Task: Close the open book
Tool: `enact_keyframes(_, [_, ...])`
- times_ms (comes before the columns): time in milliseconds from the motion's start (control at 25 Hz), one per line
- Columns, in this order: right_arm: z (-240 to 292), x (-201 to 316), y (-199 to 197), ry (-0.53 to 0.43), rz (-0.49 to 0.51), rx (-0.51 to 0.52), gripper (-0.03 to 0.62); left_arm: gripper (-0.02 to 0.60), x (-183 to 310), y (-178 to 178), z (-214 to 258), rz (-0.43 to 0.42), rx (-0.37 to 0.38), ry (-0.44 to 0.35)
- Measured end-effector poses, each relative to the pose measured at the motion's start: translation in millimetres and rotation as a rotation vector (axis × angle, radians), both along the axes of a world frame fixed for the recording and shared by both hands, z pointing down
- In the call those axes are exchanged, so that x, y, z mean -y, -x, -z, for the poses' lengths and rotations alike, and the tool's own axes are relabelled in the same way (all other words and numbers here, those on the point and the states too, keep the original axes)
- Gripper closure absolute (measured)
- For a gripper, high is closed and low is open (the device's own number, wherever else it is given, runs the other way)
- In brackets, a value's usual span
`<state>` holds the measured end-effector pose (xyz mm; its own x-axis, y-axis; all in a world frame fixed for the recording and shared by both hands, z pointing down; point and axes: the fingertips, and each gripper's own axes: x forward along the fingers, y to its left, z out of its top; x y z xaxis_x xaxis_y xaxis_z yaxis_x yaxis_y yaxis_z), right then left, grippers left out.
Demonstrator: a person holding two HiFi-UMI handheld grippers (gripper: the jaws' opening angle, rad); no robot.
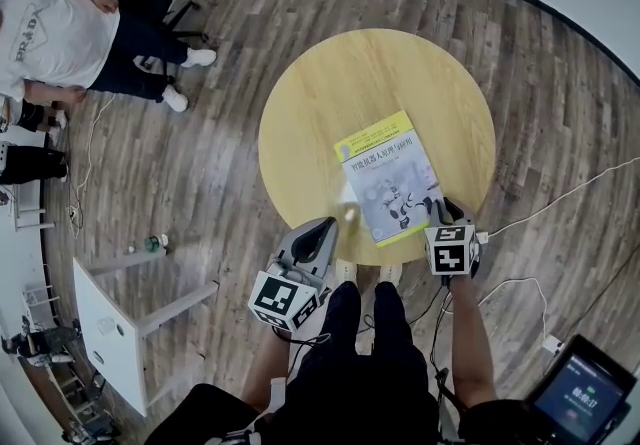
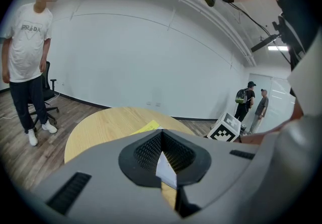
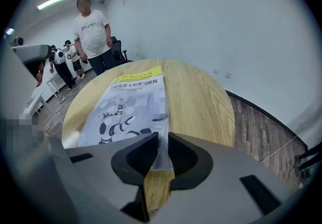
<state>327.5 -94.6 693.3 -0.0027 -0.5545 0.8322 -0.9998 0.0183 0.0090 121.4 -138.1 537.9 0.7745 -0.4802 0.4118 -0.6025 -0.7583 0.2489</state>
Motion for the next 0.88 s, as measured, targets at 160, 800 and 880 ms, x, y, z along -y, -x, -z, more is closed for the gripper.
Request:
enact_keyframes(160, [1.4, 0.1, 1.3, 0.003, 0.020, -0.011, 0.540, 0.583, 1.7, -0.9, 1.5, 0.002, -0.004, -0.003])
enact_keyframes(800, [31.0, 2.8, -11.3, -0.085, -0.002, -0.125, 0.540, 0.583, -6.7, 5.6, 18.2, 0.009, -0.019, -0.037])
enact_keyframes(880, [41.2, 7.6, -8.7, -0.129, 0.001, -0.116, 0.541, 0.583, -5.7, 5.4, 22.0, 0.012, -0.026, -0.049])
